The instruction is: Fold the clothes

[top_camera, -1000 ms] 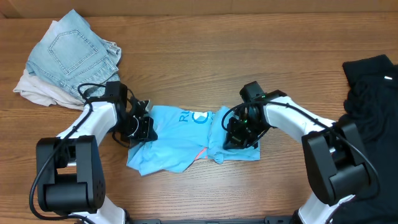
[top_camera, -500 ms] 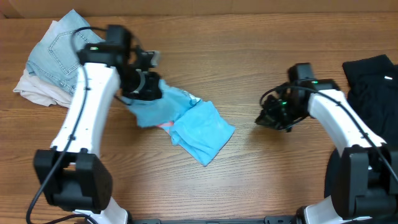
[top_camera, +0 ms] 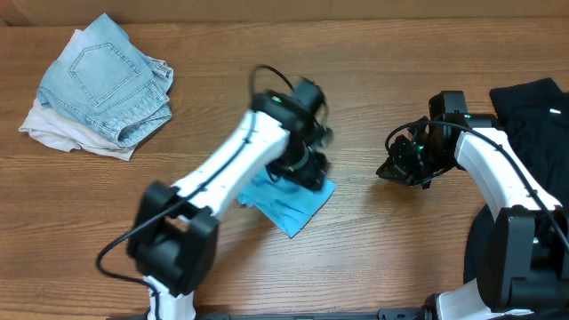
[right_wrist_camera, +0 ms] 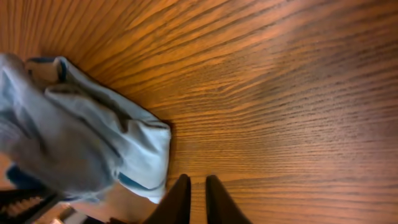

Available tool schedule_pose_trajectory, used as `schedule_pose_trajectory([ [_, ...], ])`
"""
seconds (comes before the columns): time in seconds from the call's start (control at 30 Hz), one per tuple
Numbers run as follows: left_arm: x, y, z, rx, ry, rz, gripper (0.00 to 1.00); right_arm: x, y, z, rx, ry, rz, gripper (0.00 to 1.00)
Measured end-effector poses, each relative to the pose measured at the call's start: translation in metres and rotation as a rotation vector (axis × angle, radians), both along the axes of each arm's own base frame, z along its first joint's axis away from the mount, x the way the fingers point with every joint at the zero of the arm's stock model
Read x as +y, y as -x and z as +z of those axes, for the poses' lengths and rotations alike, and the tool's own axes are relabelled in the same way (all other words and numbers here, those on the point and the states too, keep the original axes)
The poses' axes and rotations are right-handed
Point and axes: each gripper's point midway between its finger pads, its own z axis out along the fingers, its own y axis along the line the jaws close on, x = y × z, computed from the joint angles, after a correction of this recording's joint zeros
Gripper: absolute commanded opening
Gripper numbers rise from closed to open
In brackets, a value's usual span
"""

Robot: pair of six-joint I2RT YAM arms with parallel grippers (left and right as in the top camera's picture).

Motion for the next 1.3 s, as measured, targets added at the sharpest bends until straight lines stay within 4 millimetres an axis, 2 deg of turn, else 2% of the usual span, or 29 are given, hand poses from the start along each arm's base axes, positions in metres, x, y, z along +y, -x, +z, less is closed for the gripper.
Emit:
schedule_pose_trajectory([
  [0.1,0.004,0.009,0.002,0.043,-0.033,0.018,1.0,0.0,0.001,0.0,-0.005,0.004,0.012,0.22],
  [0.17,0.008,0.003,0.015,0.04,-0.039,0.044,1.0,-0.001,0.001,0.0,-0.005,0.005,0.018,0.22],
  [0.2,0.009,-0.01,0.029,0.008,-0.026,0.068,0.95,-0.001,0.001,-0.001,-0.005,0.006,0.019,0.22],
  [0.23,0.013,-0.02,0.04,-0.024,-0.022,0.088,0.73,-0.001,0.001,-0.001,-0.007,0.007,0.021,0.22],
  [0.27,0.019,-0.031,0.051,-0.055,-0.031,0.112,0.4,-0.001,0.002,-0.001,-0.006,0.006,0.022,0.23],
  [0.3,0.028,-0.043,0.062,-0.096,-0.043,0.139,0.15,-0.001,0.001,-0.001,-0.008,0.007,0.024,0.23],
  [0.33,0.036,-0.055,0.07,-0.135,-0.05,0.165,0.04,-0.001,0.002,-0.001,-0.008,0.007,0.025,0.23],
  [0.4,0.057,-0.074,0.078,-0.192,-0.076,0.219,0.04,-0.001,0.002,-0.001,-0.01,0.01,0.028,0.23],
  [0.5,0.085,-0.095,0.074,-0.232,-0.112,0.287,0.04,-0.002,0.002,-0.001,-0.011,0.017,0.031,0.23],
  [0.57,0.096,-0.108,0.061,-0.255,-0.115,0.319,0.04,-0.003,0.001,-0.002,-0.014,0.022,0.031,0.23],
  [0.63,0.098,-0.111,0.04,-0.248,-0.111,0.327,0.04,-0.003,-0.001,-0.002,-0.021,0.024,0.031,0.23],
  [0.73,0.084,-0.1,0.01,-0.186,-0.056,0.302,0.04,-0.004,-0.001,-0.002,-0.024,0.025,0.031,0.23],
  [0.83,0.058,-0.086,-0.01,-0.142,0.018,0.256,0.04,-0.004,-0.001,-0.002,-0.024,0.026,0.031,0.23],
  [0.9,0.033,-0.072,-0.015,-0.116,0.079,0.202,0.04,-0.004,-0.002,-0.002,-0.024,0.026,0.03,0.23],
  [1.0,-0.008,-0.043,-0.011,-0.072,0.173,0.072,0.04,-0.004,-0.001,-0.002,-0.024,0.026,0.03,0.23],
  [1.03,-0.018,-0.03,-0.01,-0.05,0.185,0.032,0.04,-0.004,-0.001,-0.002,-0.024,0.026,0.031,0.23],
  [1.07,-0.027,-0.009,-0.009,-0.007,0.176,-0.021,0.04,-0.004,-0.001,-0.002,-0.024,0.026,0.031,0.23],
  [1.1,-0.028,0.006,-0.008,0.026,0.145,-0.047,0.04,-0.004,-0.001,-0.002,-0.024,0.026,0.031,0.23],
  [1.17,-0.017,0.021,-0.002,0.068,0.064,-0.061,0.04,-0.004,-0.001,-0.002,-0.021,0.026,0.03,0.23],
  [1.2,-0.01,0.015,0.007,0.05,0.021,-0.052,0.05,-0.004,-0.001,-0.002,-0.021,0.026,0.031,0.23],
  [1.3,0.012,-0.018,0.03,-0.048,-0.045,0.004,0.09,-0.004,-0.001,-0.002,-0.021,0.026,0.031,0.23],
])
